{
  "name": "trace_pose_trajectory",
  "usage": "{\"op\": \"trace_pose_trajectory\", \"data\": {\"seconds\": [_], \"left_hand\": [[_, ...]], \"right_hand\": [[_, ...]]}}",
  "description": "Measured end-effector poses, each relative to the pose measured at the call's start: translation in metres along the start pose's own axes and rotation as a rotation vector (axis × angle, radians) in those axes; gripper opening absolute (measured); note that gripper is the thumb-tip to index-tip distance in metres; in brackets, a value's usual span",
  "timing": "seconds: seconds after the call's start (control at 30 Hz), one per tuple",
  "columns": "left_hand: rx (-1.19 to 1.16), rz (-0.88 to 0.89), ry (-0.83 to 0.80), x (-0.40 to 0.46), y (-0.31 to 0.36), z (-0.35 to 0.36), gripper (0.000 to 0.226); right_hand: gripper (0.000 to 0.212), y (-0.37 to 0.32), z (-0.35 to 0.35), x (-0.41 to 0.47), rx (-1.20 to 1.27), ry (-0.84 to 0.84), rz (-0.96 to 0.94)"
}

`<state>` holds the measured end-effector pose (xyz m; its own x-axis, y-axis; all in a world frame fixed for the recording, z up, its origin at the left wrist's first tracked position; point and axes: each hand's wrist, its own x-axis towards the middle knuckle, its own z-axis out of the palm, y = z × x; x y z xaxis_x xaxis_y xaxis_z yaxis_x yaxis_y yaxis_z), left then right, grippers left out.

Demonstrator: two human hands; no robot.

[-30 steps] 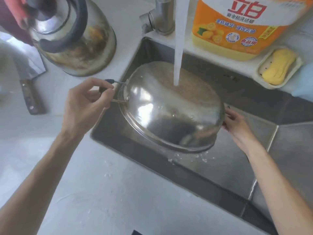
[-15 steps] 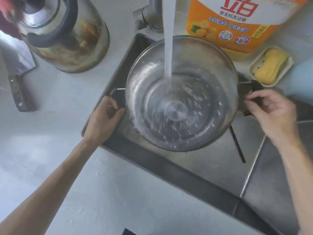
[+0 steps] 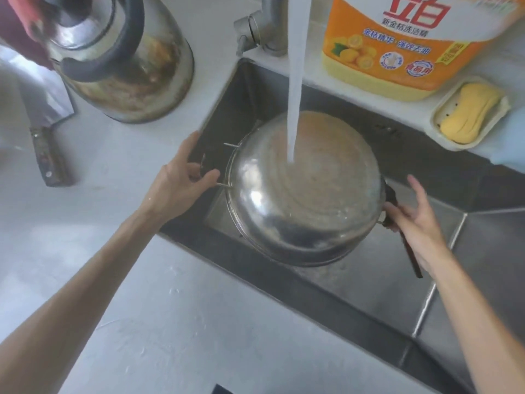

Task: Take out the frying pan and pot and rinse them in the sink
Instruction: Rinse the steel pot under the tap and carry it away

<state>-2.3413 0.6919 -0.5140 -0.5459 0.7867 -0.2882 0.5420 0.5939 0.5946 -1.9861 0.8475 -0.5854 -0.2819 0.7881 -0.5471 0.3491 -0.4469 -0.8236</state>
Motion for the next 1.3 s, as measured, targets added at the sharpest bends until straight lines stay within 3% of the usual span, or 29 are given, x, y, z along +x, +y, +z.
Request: {"op": "trace_pose_trajectory", "data": {"seconds": [0.07,0.17,0.27,0.37,0.47,0.6,0.73,0.83,0.93,1.0,1.3], "left_hand": [[0.090,-0.001,-0.075,0.003,-0.007,0.011,0.059],[0.143,-0.031,-0.094,0.010,-0.006,0.023,0.039],[-0.050,-0.051,-0.071,0.015,0.001,0.029,0.042],[-0.126,0.020,-0.047,0.020,0.003,0.035,0.012],[-0.056,0.081,-0.047,0.020,0.002,0.040,0.048],[-0.109,0.138,-0.131,0.018,-0.001,0.043,0.049],[-0.112,0.129,-0.351,0.031,-0.024,0.040,0.063],[-0.263,0.010,-0.434,0.033,-0.036,0.041,0.050],[-0.304,-0.027,-0.387,0.032,-0.038,0.048,0.036],[-0.270,0.001,-0.340,0.035,-0.041,0.054,0.033],[0.134,-0.072,-0.353,0.058,-0.044,0.075,0.032]], "right_hand": [[0.075,-0.008,-0.010,0.000,-0.057,0.025,-0.041],[0.031,-0.020,-0.025,0.002,-0.104,0.046,-0.151],[0.022,-0.027,-0.039,0.001,-0.130,0.087,-0.218],[0.023,-0.024,-0.046,0.002,-0.121,0.076,-0.243],[0.048,-0.014,-0.043,0.006,-0.090,0.068,-0.250],[0.048,0.001,-0.036,0.012,-0.144,0.118,-0.228],[0.062,0.010,-0.034,0.012,-0.303,0.002,-0.173],[0.057,0.018,-0.035,0.009,-0.361,-0.104,-0.120],[0.043,0.029,-0.029,0.008,-0.334,-0.149,-0.040],[0.027,0.036,-0.019,0.008,-0.389,-0.132,-0.026],[0.038,0.057,0.005,0.018,-0.344,-0.015,-0.015]]}}
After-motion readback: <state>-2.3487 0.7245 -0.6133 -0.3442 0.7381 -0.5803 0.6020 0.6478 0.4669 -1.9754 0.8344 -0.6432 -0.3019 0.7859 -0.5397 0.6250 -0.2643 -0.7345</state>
